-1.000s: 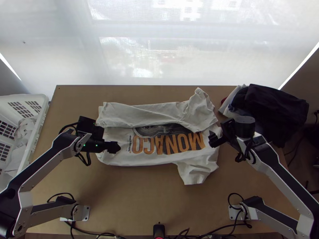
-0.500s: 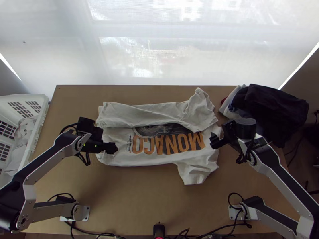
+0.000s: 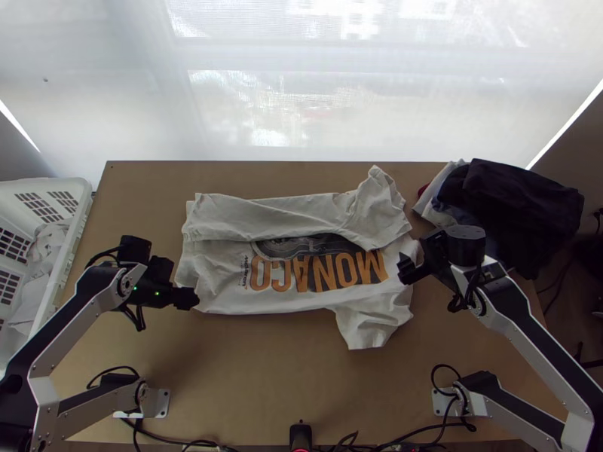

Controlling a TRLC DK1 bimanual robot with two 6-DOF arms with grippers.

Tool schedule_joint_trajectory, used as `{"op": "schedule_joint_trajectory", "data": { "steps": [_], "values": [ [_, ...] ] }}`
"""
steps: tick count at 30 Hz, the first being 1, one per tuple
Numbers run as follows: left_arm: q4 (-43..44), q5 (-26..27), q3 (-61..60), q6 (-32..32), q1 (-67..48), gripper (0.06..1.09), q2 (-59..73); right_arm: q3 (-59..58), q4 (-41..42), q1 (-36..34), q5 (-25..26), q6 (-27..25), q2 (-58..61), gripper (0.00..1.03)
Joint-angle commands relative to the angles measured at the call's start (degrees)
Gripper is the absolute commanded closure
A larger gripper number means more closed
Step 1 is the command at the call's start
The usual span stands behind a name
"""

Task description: Fold the t-shirt

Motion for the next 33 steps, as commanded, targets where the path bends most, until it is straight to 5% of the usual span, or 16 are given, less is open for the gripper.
{"op": "schedule_joint_trajectory", "data": {
  "steps": [1,9,18,33],
  "values": [
    [2.02,0.07,0.76,1.50,3.23,0.36,-1.18,-0.27,-0.27,0.02,0.05,0.02,-0.34,0.05],
    [10.37,0.07,5.07,-2.28,0.42,0.35,4.71,-0.27,-1.06,0.02,0.05,-0.07,-0.52,0.05],
    [10.54,-0.02,7.61,0.89,0.33,0.34,12.27,0.52,-2.38,-0.77,0.05,-0.16,-1.05,0.05],
    [-5.01,3.32,-2.23,4.58,-5.74,0.32,-3.55,0.79,-2.64,-2.53,0.05,-0.07,-1.58,0.05]
  ]
}}
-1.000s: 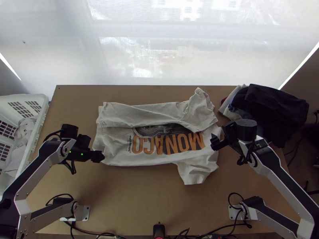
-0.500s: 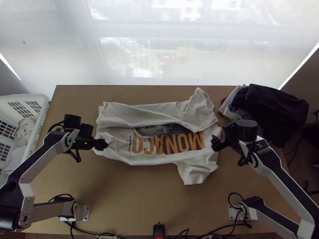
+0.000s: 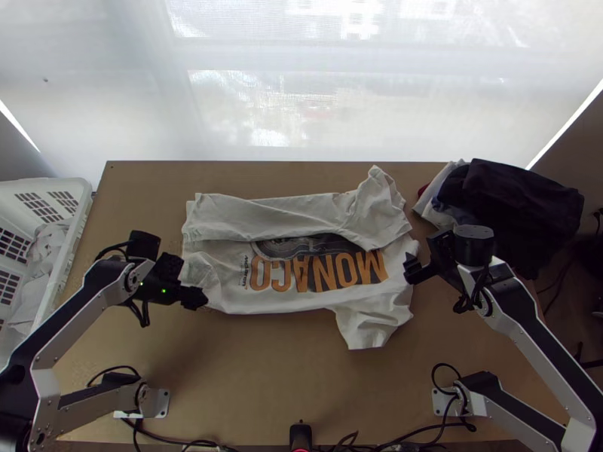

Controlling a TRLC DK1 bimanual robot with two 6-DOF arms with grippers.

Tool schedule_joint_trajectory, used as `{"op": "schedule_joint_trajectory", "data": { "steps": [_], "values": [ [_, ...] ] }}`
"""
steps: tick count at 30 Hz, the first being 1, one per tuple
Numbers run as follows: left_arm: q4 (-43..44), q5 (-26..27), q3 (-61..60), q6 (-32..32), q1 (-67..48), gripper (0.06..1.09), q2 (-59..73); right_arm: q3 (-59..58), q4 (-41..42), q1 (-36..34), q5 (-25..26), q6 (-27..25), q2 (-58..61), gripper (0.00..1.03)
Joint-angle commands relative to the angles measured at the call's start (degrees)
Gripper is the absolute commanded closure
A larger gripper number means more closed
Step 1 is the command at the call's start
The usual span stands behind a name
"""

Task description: Fold the t-shirt

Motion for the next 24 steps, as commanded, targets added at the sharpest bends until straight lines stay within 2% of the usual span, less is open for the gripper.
{"op": "schedule_joint_trajectory", "data": {
  "steps": [1,8,16,24],
  "values": [
    [-4.71,0.91,-5.16,1.26,-2.83,0.32,-6.41,0.30,0.04,-0.39,0.05,0.15,-0.07,0.05],
    [1.80,0.91,-3.14,-1.82,-2.13,0.32,-5.01,0.39,-0.13,-0.56,0.05,0.06,-0.59,0.05],
    [14.10,-0.14,6.18,-5.16,8.07,0.32,3.87,0.22,-1.80,-0.65,0.05,0.06,-1.30,0.05],
    [14.54,-0.14,12.15,-9.99,6.49,0.32,10.90,0.30,-1.98,-0.65,0.05,-0.99,-2.26,0.05]
  ]
}}
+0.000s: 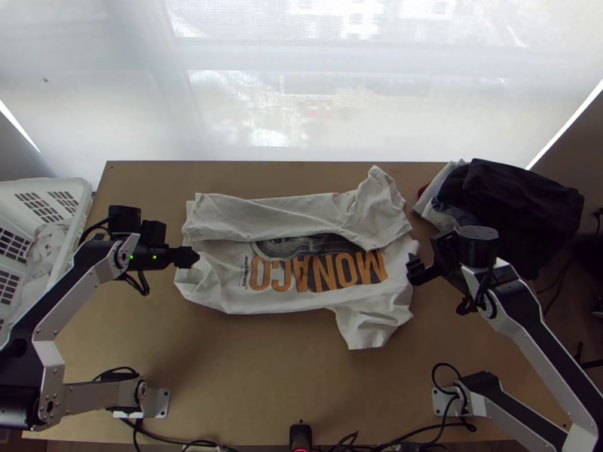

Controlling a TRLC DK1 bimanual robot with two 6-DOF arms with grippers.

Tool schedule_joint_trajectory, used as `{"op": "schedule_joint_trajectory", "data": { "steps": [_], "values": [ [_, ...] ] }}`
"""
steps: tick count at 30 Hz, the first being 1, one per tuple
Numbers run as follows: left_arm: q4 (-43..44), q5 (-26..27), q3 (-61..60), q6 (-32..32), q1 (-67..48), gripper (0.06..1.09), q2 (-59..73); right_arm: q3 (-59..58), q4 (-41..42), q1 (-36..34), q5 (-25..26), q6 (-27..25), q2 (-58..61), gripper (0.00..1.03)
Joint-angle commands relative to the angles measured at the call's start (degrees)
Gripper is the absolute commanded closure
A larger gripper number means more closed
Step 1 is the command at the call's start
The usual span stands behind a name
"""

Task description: Fold the t-shirt

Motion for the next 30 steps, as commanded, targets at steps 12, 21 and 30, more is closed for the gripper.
{"op": "schedule_joint_trajectory", "data": {
  "steps": [12,21,30],
  "values": [
    [-4.51,-0.14,4.86,-3.94,-1.41,0.32,3.29,-0.46,-0.25,-1.29,-0.01,-0.77,-1.20,0.05],
    [-5.92,-1.37,3.19,-6.84,-0.18,0.32,3.29,-0.90,-0.25,-1.56,-0.01,-0.69,-1.81,0.05],
    [-4.69,-0.14,3.80,-12.56,-2.20,0.32,6.63,-1.08,-0.25,-1.64,-0.01,-1.21,-2.87,0.05]
  ]
}}
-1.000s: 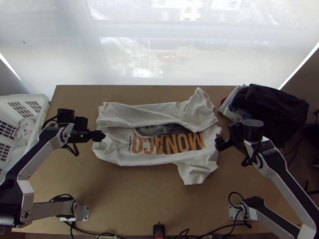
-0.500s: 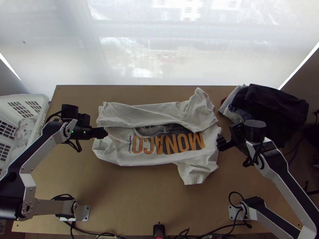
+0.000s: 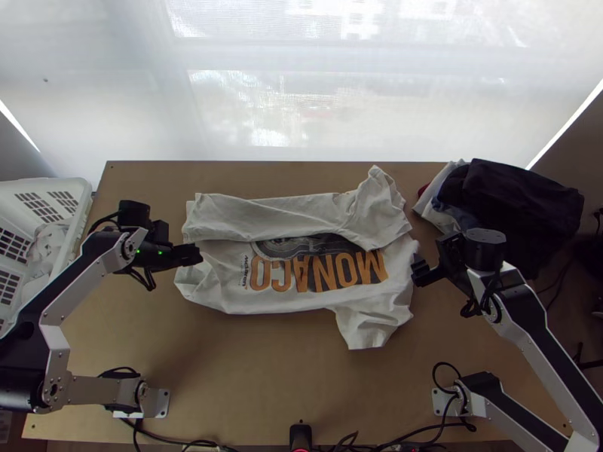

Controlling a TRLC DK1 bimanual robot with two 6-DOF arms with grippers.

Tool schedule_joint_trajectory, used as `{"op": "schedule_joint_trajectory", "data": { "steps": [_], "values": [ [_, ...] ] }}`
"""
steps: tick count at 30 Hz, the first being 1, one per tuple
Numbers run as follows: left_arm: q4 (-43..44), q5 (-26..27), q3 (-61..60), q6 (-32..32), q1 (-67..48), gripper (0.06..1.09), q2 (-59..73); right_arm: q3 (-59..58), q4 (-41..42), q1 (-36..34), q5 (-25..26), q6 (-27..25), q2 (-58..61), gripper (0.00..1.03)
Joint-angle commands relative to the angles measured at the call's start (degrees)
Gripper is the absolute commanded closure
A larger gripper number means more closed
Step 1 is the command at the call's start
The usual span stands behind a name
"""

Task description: Fold the t-shirt

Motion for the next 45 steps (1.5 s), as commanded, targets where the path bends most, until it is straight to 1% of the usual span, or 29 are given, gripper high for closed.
{"op": "schedule_joint_trajectory", "data": {
  "steps": [1,8,12,28,31,34,35,37,38,39,42,43,44,45],
  "values": [
    [0.56,1.04,0.24,-3.18,-0.87,0.32,2.43,-0.27,0.03,-0.14,-0.03,-0.30,-0.66,0.05],
    [1.79,3.68,0.50,-5.55,-0.87,0.32,3.22,-0.80,0.03,-0.75,-0.03,-0.21,-0.75,0.05],
    [1.79,6.31,0.50,-6.43,-0.78,0.32,3.05,-1.15,0.03,-1.37,-0.03,0.06,-1.01,0.05],
    [2.67,10.62,-2.49,-7.84,-0.87,0.33,1.46,-1.50,-0.05,-2.33,-0.03,0.58,-2.15,0.05],
    [5.83,11.06,-4.24,-8.89,-0.78,0.45,0.32,-1.59,-0.05,-2.42,-0.12,0.58,-2.50,0.05],
    [7.50,11.23,-5.12,-9.07,-0.78,0.48,-0.03,-1.94,-0.14,-2.51,-0.12,0.58,-2.86,0.05],
    [8.38,11.23,-5.56,-9.42,-0.78,0.54,-0.12,-2.03,-0.14,-2.51,-0.03,0.58,-2.94,0.05],
    [9.96,11.23,-6.26,-9.95,-0.78,0.60,-0.38,-2.12,-0.14,-2.51,-0.03,0.67,-3.12,0.05],
    [10.23,11.23,-6.35,-9.95,-0.78,0.61,-0.38,-2.12,-0.14,-2.51,-0.03,0.58,-3.21,0.05],
    [10.67,11.23,-6.53,-9.95,-0.78,0.65,-0.38,-2.12,-0.14,-2.51,-0.12,0.67,-3.30,0.05],
    [11.63,11.23,-7.06,-10.21,-0.87,0.70,-0.47,-2.20,-0.14,-2.51,-0.03,0.67,-3.38,0.05],
    [11.90,11.23,-7.14,-10.21,-0.87,0.74,-0.47,-2.20,-0.14,-2.51,-0.03,0.67,-3.38,0.05],
    [12.43,11.23,-7.41,-10.30,-0.87,0.75,-0.47,-2.20,-0.23,-2.51,-0.03,0.67,-3.47,0.05],
    [12.78,11.23,-7.50,-10.39,-0.87,0.78,-0.47,-2.20,-0.23,-2.51,-0.12,0.67,-3.47,0.05]
  ]
}}
